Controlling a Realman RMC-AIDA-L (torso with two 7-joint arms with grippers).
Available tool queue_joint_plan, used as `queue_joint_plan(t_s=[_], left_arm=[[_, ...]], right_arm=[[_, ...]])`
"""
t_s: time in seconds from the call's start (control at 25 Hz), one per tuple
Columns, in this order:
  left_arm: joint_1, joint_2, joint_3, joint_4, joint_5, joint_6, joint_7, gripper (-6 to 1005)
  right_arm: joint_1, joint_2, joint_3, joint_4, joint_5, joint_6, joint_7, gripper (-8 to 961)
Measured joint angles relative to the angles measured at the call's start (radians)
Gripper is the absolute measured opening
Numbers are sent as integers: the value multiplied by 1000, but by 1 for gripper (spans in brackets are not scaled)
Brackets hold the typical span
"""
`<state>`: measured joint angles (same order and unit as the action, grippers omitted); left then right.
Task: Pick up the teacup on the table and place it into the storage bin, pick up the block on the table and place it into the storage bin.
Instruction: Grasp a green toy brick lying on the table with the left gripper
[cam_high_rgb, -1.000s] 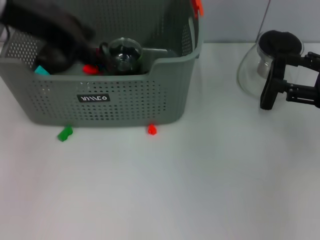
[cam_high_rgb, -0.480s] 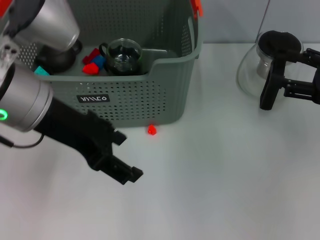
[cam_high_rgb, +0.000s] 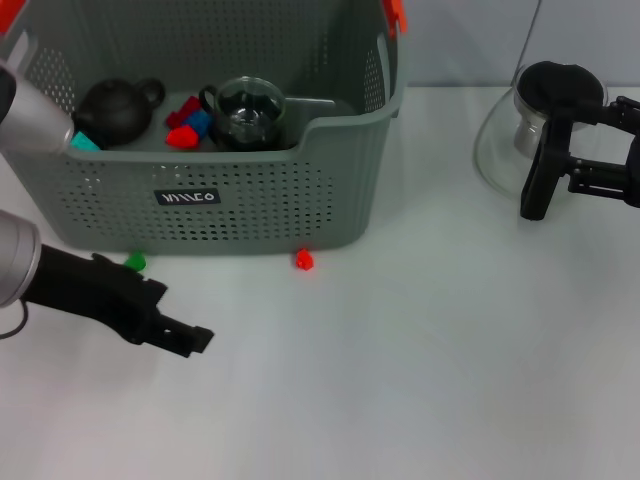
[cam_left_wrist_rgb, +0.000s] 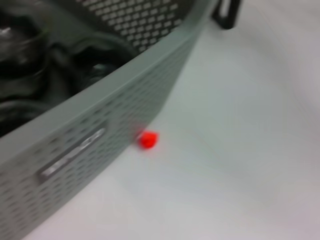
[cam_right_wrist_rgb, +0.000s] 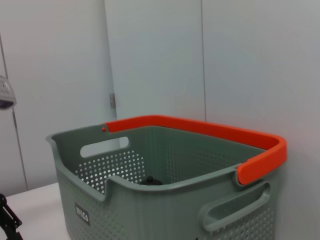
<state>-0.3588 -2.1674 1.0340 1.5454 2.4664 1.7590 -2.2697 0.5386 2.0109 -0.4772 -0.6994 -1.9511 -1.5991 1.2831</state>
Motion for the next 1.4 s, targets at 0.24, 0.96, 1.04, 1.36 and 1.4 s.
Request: queue_joint_plan(t_s=[0.24,0.96,1.04,1.36,1.4], left_arm=[[0,0,14,-80,78,-107,18,939],[-86,0,28,-243,269,-334,-24,935],[-97,1,26,-254,282,-342,-34,934],[-120,1,23,-274,312,-351,-57,933],[-122,1,24,-274,314,-351,-57,933]], right_arm=[[-2,1,0,0,-6,11,-3,914],[6,2,0,0,-6,33,-4,915],[7,2,0,0,-6,34,-2,913],[9,2,0,0,-6,43,-1,913],[9,2,0,0,-6,43,-1,913]])
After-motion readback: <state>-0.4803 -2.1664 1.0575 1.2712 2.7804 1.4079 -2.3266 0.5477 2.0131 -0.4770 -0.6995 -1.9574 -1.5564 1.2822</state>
